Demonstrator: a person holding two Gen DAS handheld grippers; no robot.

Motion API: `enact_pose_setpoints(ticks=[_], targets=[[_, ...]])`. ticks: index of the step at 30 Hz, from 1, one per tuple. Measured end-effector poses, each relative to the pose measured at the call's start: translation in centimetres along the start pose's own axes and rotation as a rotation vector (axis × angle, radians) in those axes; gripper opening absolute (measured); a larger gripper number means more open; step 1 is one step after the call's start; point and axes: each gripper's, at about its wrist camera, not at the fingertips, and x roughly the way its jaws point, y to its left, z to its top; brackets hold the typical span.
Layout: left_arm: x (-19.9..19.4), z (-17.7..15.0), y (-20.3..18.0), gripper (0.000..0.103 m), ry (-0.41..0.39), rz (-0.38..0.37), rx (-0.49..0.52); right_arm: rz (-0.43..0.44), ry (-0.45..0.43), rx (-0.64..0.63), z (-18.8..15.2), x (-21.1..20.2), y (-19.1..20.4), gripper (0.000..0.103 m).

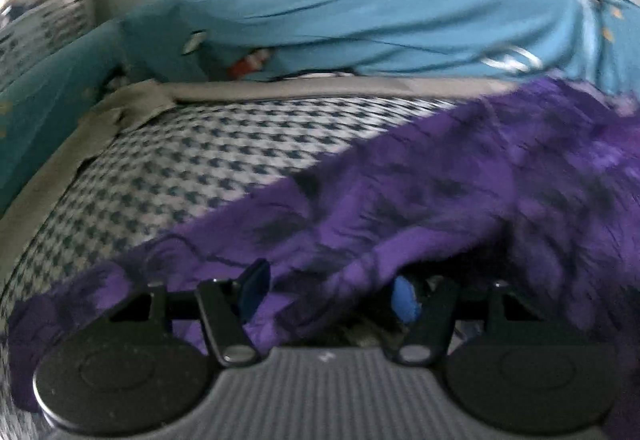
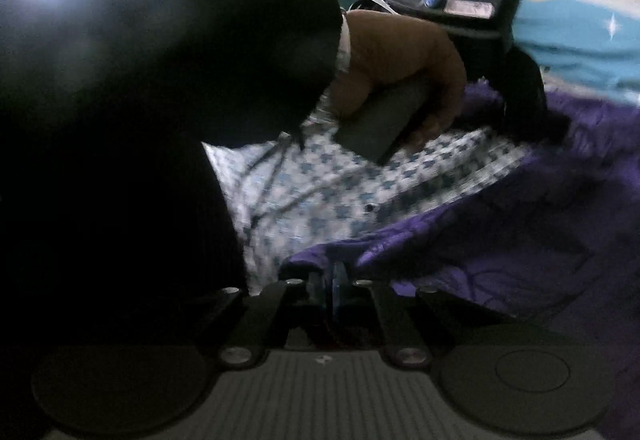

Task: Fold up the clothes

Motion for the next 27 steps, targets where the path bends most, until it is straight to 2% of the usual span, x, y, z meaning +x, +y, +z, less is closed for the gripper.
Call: enact_pose_setpoints(ticks=[5,10,12,14,16,18,22,27], targets=[[0.3,0.5,1.1,0.058,-0.001,0.049,-0.064,0.079,-0.006,0.022,0.1,-0.2,0.5,0.006],[0.6,0.7,2.1,0.058,0.010,0.100,-0.100,0.058,0.008,-0.030,-0.4,0.4,1.4,0.006],[1.0,0.5,2.4,0.059,0.035,0.121,-0.107,0.050,0.014,-0.050,-0.6,0.6,1.8,0.007],[1.3,0.4,2.4,0.059,0.070,0.112,-0.109,0.042,0.019,-0.071,-0.8,0.9,2.2,0.011],[0.9,0.3,2.4,0.064,0.077,0.093,-0.106,0.034,0.025,-0.092,-1.0,1.1,2.5,0.012],[0.0,0.2,2.3,0.078,0.076,0.074,-0.106,0.027,0.011,-0.107,-0.8,0.5,2.4,0.016],[-2.2,-0.4,2.0,0.083,0.070,0.030,-0.108,0.037,0.006,-0.025,-0.5,-1.4,0.3,0.021],[-4.7,-1.1,1.5,0.087,0.019,0.031,-0.104,0.019,0.014,0.001,-1.2,-3.1,-0.5,0.030]])
